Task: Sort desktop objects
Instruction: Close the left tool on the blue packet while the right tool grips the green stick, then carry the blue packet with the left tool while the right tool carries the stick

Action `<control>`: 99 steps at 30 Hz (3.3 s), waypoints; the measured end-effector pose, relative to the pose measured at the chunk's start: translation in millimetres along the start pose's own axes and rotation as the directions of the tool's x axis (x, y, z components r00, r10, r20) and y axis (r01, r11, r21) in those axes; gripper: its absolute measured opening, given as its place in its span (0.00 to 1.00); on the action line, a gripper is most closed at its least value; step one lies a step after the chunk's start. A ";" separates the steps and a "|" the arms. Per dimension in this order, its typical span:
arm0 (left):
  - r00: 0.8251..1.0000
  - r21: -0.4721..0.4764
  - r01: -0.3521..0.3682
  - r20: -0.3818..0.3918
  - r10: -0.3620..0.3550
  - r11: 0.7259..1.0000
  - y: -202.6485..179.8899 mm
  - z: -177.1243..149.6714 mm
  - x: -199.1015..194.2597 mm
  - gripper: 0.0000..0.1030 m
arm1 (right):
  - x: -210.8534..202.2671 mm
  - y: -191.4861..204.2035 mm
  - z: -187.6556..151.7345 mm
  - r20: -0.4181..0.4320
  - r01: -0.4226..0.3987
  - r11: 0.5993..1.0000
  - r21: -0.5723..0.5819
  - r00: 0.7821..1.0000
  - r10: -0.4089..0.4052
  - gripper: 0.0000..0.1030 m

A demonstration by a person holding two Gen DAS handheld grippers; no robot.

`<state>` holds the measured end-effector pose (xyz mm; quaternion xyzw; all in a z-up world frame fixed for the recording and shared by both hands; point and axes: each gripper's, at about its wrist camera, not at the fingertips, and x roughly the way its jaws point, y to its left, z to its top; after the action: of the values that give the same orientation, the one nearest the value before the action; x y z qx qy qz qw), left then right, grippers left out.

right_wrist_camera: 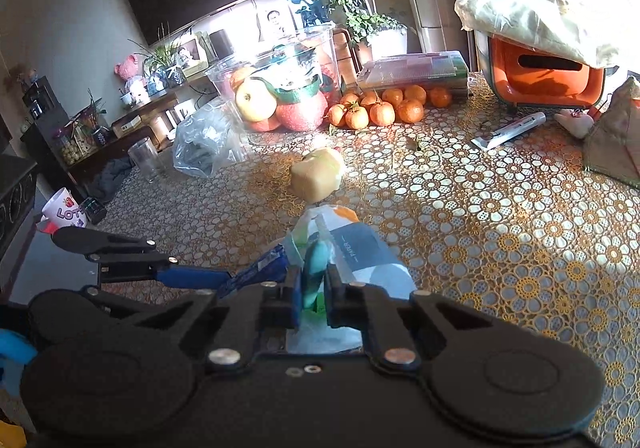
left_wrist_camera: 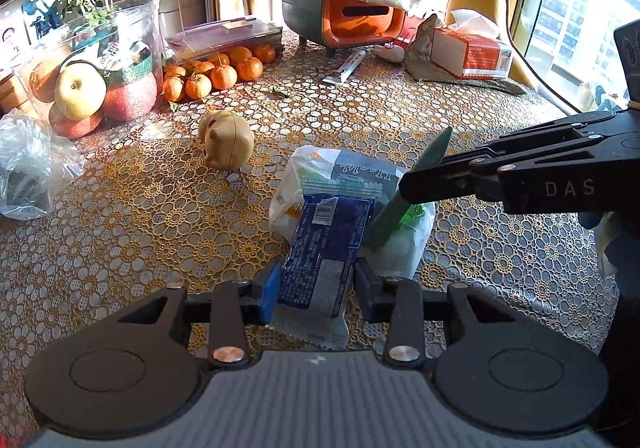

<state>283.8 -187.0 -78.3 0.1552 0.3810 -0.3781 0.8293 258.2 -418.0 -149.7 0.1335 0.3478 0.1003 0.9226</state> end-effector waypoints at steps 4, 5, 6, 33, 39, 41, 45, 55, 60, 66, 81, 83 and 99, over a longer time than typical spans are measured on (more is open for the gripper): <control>1.000 -0.020 -0.026 0.004 0.026 0.999 -2.3 -4.2 -8.7 0.34 | -8.4 2.4 0.5 0.013 -0.010 1.000 0.007 1.000 0.010 0.10; 0.999 -0.026 -0.033 0.008 0.033 0.999 -2.6 -5.5 -11.7 0.34 | -11.1 3.3 1.0 0.017 -0.017 1.000 0.012 1.000 0.017 0.10; 0.999 -0.031 -0.040 0.012 0.040 0.999 -3.1 -6.3 -14.6 0.34 | -13.0 4.0 1.3 0.019 -0.023 1.000 0.014 1.000 0.022 0.10; 0.986 -0.122 -0.157 0.030 0.162 0.980 -43.0 -42.1 -123.6 0.34 | -81.8 57.6 -21.5 0.016 -0.076 0.997 -0.034 0.997 0.077 0.10; 0.980 -0.150 -0.180 0.055 0.190 0.972 -48.4 -55.0 -157.9 0.34 | -98.4 80.3 -24.5 0.027 -0.112 0.993 -0.048 0.993 0.114 0.10; 0.976 -0.156 -0.197 0.061 0.208 0.968 -49.2 -59.4 -169.2 0.34 | -103.0 88.9 -24.7 0.032 -0.122 0.991 -0.057 0.992 0.124 0.10; 0.968 -0.174 -0.228 0.070 0.243 0.958 -44.5 -67.7 -190.4 0.34 | -109.2 108.1 -22.6 0.038 -0.152 0.985 -0.079 0.987 0.155 0.10; 0.947 -0.258 -0.281 0.083 0.311 0.924 -10.7 -93.4 -244.1 0.34 | -99.9 167.0 -12.7 0.017 -0.236 0.958 -0.161 0.970 0.242 0.10; 0.931 -0.288 -0.325 0.071 0.359 0.901 8.9 -107.8 -267.3 0.34 | -87.9 200.8 -10.2 -0.015 -0.281 0.938 -0.204 0.959 0.284 0.10; 0.903 -0.329 -0.387 0.054 0.426 0.861 38.0 -130.2 -294.2 0.34 | -75.7 243.4 -4.8 -0.036 -0.345 0.903 -0.255 0.937 0.348 0.10; 0.820 -0.382 -0.541 -0.039 0.571 0.750 116.8 -177.4 -337.8 0.34 | -32.2 330.6 14.1 -0.155 -0.472 0.819 -0.326 0.882 0.446 0.10; 0.807 -0.382 -0.561 -0.055 0.588 0.735 127.9 -181.6 -339.3 0.34 | -25.3 338.2 13.8 -0.181 -0.476 0.811 -0.339 0.879 0.440 0.10; 0.773 -0.422 -0.615 -0.156 0.615 0.666 195.1 -212.9 -317.7 0.34 | 10.3 377.4 -11.3 -0.331 -0.455 0.771 -0.445 0.884 0.331 0.10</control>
<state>185.1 220.6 12.9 0.0783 0.3828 0.0227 0.9202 223.4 -56.9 -44.9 -0.0583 0.3787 0.3957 0.8346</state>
